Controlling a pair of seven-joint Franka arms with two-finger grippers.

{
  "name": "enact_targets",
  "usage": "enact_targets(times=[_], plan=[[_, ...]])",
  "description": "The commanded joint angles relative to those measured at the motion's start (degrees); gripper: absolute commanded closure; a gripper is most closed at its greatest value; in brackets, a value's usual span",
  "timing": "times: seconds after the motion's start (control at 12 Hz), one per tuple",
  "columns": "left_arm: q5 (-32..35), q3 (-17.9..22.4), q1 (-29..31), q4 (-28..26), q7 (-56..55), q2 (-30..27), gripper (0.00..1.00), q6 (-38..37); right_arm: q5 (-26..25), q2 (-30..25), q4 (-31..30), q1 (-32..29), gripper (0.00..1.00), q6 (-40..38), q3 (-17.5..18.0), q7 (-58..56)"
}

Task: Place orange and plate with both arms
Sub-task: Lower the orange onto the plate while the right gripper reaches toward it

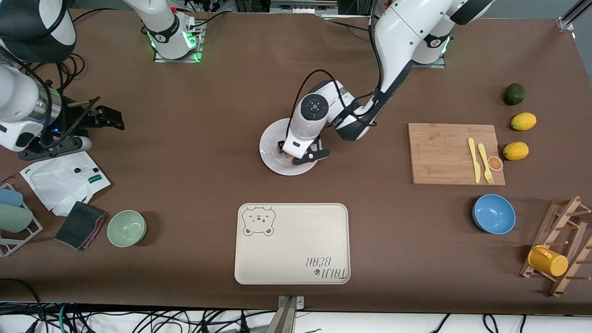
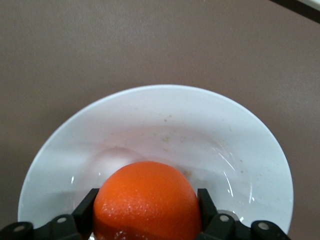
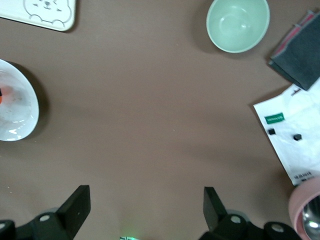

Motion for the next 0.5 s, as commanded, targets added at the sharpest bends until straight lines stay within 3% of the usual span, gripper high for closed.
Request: enact_targets(times=[0.0,0.25,0.42], plan=[[3.7,0.9,-1.0,1.9,-1.4,0.4,0.0,-0.2,2.8,1.8,1.2,1.9,0.0,1.3,-0.1,0.6],[3.8,0.9,0.4,1.9,-1.1,-1.9,0.0,-2.3,10.1,5.5,0.9,3.0,0.0,4.5,0.0,0.7],[3.9,0.9,2.7,2.0,0.8,-6.0,0.0,-8.3,12.9,6.4,-1.8,4.4,0.0,8.2,0.8,0.8]])
